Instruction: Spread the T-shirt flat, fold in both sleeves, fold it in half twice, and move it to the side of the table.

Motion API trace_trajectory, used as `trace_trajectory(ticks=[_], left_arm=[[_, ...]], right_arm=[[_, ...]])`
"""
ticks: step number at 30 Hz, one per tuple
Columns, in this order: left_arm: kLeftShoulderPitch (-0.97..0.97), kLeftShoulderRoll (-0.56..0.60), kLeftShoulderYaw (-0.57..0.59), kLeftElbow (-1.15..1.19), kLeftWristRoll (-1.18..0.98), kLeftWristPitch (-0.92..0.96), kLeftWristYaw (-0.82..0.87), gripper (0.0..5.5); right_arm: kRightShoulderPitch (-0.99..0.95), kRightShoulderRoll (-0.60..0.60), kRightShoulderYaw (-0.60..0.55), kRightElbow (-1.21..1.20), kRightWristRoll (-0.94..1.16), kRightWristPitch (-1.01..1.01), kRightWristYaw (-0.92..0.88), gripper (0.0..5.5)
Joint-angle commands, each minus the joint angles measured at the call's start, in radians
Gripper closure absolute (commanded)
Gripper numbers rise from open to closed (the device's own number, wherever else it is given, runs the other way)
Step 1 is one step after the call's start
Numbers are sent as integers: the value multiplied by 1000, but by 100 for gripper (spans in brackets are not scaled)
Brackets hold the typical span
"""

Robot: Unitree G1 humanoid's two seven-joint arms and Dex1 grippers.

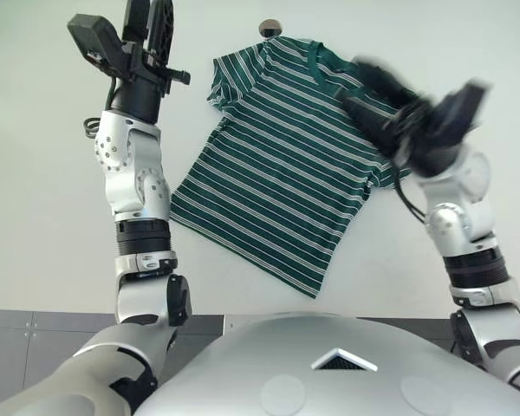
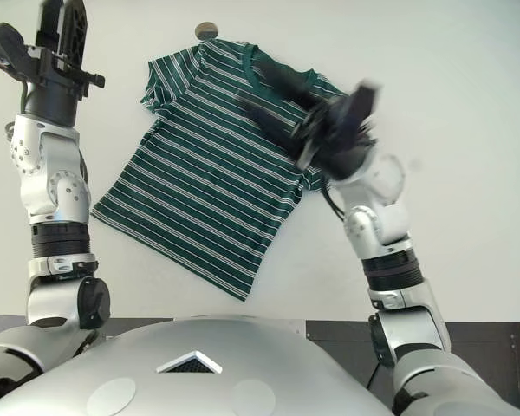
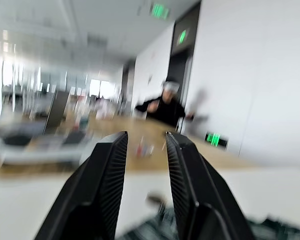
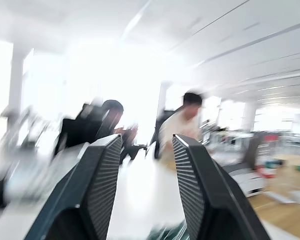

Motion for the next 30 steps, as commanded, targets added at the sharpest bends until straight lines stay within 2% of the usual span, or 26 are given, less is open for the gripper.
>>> trace_trajectory(ticks=[1,5,12,20,24,28,30], left_arm=[[-58,56,2,104,42,45,-28,410],[-95,85,21,178,40,82,-66,410],[-136,111,-25,256,83,207,-133,410],[-164,123,-39,293,115,246,-187,297],[-162,104,7,235,60,236,-210,297],[-110,25,71,38,74,-94,-127,297],[-62,-35,75,-71,141,-332,-67,297]], right_arm=[[-29,21,-63,37,-71,2,-5,361],[-20,53,-81,30,-118,5,16,361],[-29,88,-111,48,-184,0,32,361],[-16,110,-93,48,-294,-27,43,357],[37,110,-9,13,-434,-99,75,357],[107,75,115,27,-757,-247,37,357],[139,44,178,46,-913,-306,16,357]])
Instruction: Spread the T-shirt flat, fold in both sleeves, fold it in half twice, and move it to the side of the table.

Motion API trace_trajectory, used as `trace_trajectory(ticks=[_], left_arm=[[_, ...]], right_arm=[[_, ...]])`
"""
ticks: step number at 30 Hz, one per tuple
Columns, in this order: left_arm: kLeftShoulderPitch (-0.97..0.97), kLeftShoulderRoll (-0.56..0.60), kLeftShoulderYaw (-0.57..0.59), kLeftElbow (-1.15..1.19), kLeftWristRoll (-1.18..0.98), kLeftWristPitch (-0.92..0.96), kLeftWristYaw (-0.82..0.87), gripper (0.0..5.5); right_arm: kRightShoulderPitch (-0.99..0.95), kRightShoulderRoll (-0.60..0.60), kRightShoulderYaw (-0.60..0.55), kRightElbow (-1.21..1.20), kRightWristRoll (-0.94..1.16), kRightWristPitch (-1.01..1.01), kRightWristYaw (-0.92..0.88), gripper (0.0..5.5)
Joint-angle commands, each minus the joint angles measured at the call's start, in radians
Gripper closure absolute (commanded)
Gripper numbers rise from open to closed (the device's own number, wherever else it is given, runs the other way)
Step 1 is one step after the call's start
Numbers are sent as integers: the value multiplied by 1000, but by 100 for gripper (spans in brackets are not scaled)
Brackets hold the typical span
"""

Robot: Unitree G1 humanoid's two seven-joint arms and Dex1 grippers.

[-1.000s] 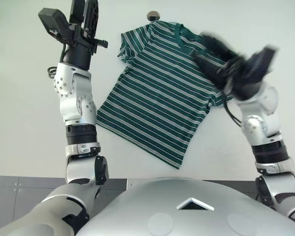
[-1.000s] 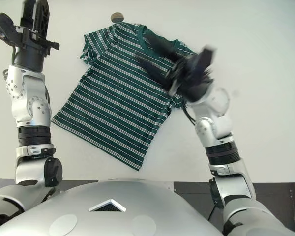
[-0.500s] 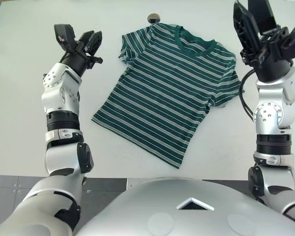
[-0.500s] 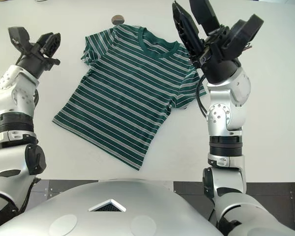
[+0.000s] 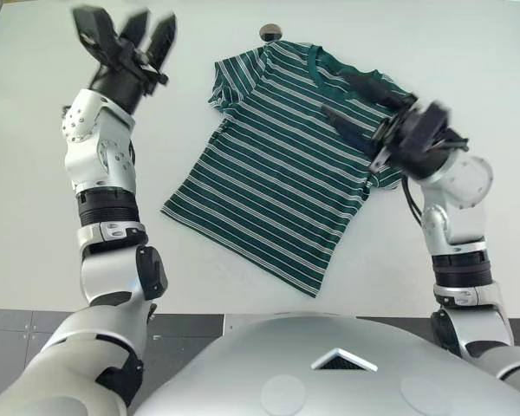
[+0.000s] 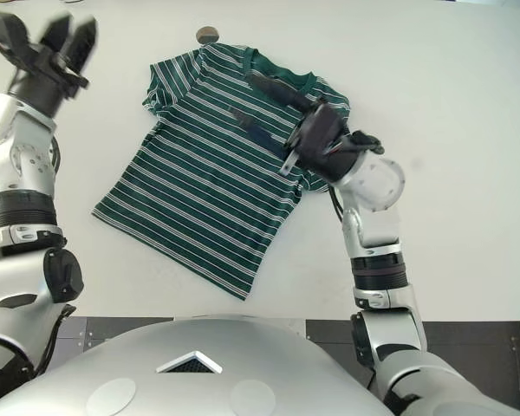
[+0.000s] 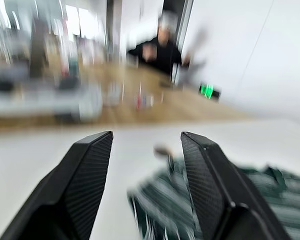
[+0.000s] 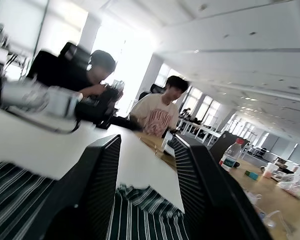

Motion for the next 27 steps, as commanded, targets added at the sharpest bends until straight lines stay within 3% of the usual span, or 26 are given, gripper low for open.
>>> trace_trajectory(ticks=[1,5,9,12,16,19,23,27], left_arm=[[82,-97,11,-170,114,-376,110,297],[119,-154,-23,-203,192,-515,190,297],[134,-165,-48,-256,202,-484,240,297],[124,-155,-54,-255,201,-463,261,297],[100,-140,-59,-231,200,-441,268,297],[97,-135,-58,-217,181,-424,260,297],[104,-125,-54,-218,155,-392,253,297],[142,-90,-80,-231,165,-260,241,297]], right_arm=[[58,-64,108,22,-247,-100,-26,357],[106,-165,224,31,-460,-168,-10,357],[101,-276,321,74,-659,-201,17,357],[105,-401,362,70,-660,-154,150,357],[146,-676,303,-105,-304,113,476,357],[120,-785,234,-163,-90,275,594,357],[132,-789,185,-236,39,370,618,357],[64,-664,110,-253,173,400,545,357]])
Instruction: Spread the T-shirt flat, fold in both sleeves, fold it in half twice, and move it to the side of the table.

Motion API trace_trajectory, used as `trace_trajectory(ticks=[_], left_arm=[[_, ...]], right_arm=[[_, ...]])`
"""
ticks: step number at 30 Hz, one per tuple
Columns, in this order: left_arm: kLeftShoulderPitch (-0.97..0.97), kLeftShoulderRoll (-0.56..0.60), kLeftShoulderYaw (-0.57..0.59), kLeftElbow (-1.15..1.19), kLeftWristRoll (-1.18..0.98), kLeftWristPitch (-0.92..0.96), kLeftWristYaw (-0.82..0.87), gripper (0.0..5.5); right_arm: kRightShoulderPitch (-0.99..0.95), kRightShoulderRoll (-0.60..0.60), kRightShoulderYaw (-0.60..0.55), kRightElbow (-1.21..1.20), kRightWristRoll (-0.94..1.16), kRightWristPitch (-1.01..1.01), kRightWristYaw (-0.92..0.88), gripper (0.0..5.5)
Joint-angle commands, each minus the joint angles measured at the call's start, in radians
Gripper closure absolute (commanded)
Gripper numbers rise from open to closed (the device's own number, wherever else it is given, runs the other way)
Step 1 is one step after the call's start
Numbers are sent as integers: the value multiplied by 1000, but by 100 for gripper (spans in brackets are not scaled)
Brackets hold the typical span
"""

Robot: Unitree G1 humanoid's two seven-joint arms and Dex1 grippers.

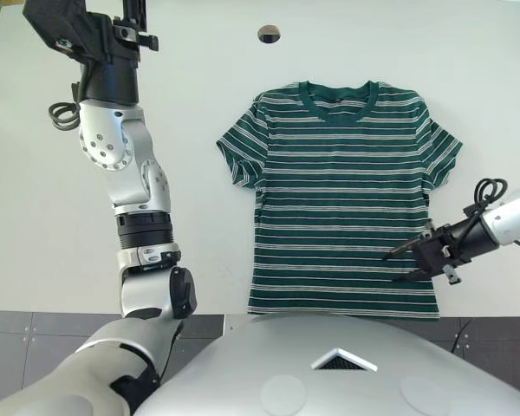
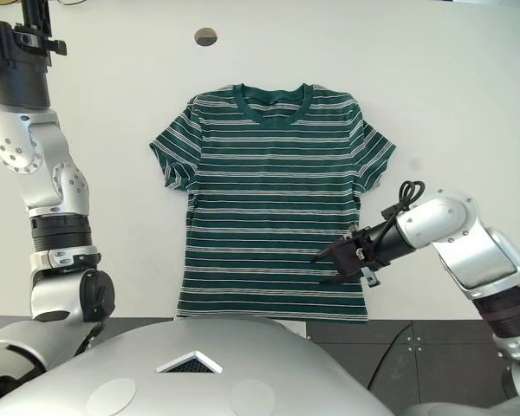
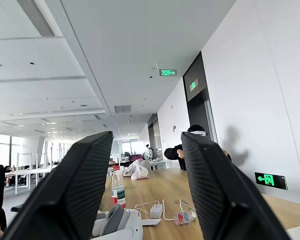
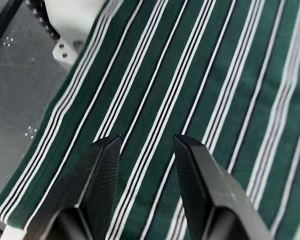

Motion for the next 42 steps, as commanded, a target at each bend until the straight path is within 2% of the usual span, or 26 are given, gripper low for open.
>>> trace_trajectory(ticks=[1,4,6,8,12,13,14,25,31,42], left_arm=[[51,44,-47,-15,-16,222,-38,297],[176,86,-96,-103,-155,599,-127,297],[255,114,-103,-193,-241,807,-143,297],[308,137,-96,-273,-307,978,-131,297],[349,162,-83,-347,-358,1202,-78,297],[348,160,-83,-342,-357,1231,-66,278],[346,157,-83,-334,-356,1251,-61,261],[230,109,-94,29,-267,1217,-45,261],[205,88,-108,66,-274,1228,-63,261],[207,93,-109,42,-281,1274,-85,437]], right_arm=[[-70,123,-105,-44,196,61,-66,357],[-108,160,-236,-78,466,192,-80,357],[-125,170,-286,-76,558,251,-91,357],[-130,183,-309,-74,594,281,-100,357],[-111,212,-319,-95,580,292,-113,357],[-107,222,-316,-94,565,285,-113,357],[-103,229,-315,-93,556,283,-112,357],[-47,267,-321,-122,484,257,-115,357],[-46,286,-314,-107,444,243,-116,357],[-60,309,-312,-83,398,230,-130,357]])
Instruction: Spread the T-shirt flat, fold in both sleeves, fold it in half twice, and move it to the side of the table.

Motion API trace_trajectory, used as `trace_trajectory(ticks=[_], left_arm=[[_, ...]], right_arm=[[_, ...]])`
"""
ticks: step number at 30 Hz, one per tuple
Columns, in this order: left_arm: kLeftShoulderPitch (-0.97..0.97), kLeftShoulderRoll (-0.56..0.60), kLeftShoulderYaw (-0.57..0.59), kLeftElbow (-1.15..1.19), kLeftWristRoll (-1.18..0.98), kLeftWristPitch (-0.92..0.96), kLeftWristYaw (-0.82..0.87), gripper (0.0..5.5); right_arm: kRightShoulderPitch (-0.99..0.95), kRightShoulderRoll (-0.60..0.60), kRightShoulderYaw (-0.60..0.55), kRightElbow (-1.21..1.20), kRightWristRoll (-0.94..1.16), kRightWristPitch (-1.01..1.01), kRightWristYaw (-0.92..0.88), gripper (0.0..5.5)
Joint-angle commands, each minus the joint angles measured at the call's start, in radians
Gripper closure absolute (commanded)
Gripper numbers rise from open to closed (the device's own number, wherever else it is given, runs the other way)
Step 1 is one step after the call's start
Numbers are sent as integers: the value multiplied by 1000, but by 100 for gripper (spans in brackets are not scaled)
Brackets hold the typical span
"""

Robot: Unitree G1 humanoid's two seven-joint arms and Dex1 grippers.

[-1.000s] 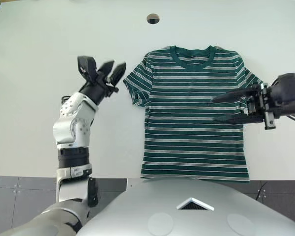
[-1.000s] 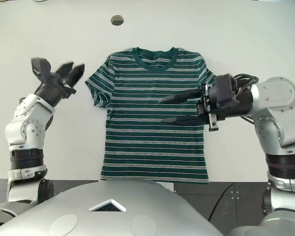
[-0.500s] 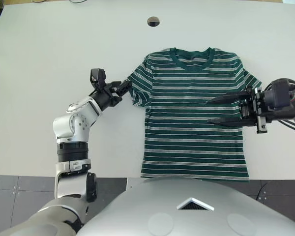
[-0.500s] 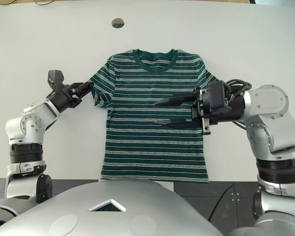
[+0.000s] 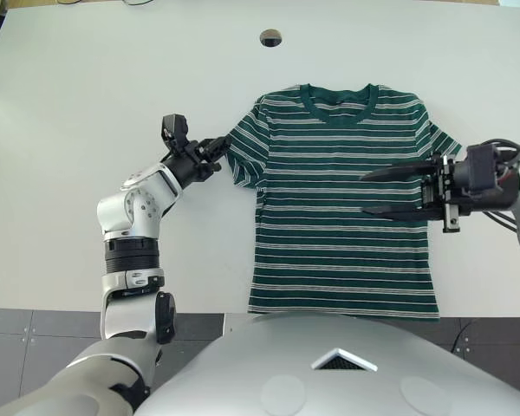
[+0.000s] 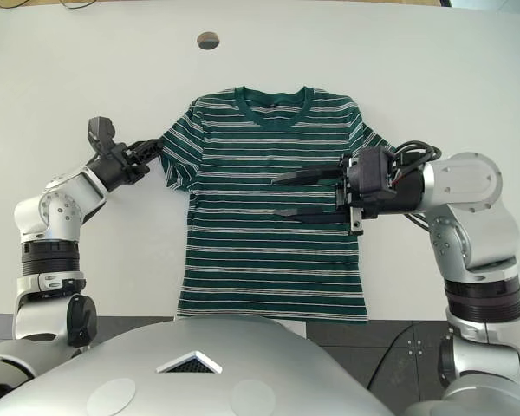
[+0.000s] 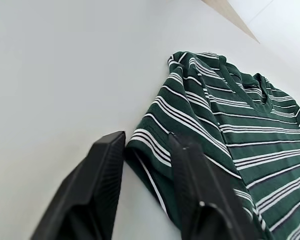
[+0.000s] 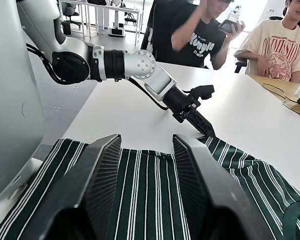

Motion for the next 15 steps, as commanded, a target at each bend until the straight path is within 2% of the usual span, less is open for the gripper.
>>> trace_trajectory(ticks=[1,6,15], left_arm=[[46,-7,-28,22,26,67,15,450],[50,-12,-19,2,20,83,16,536],[28,-37,41,-14,-18,106,35,536]], right_arm=[[-18,10,-4,4,-18,-9,-5,357],[-25,19,-5,8,-26,-5,-7,357],[-33,31,-2,16,-31,-3,-14,357]])
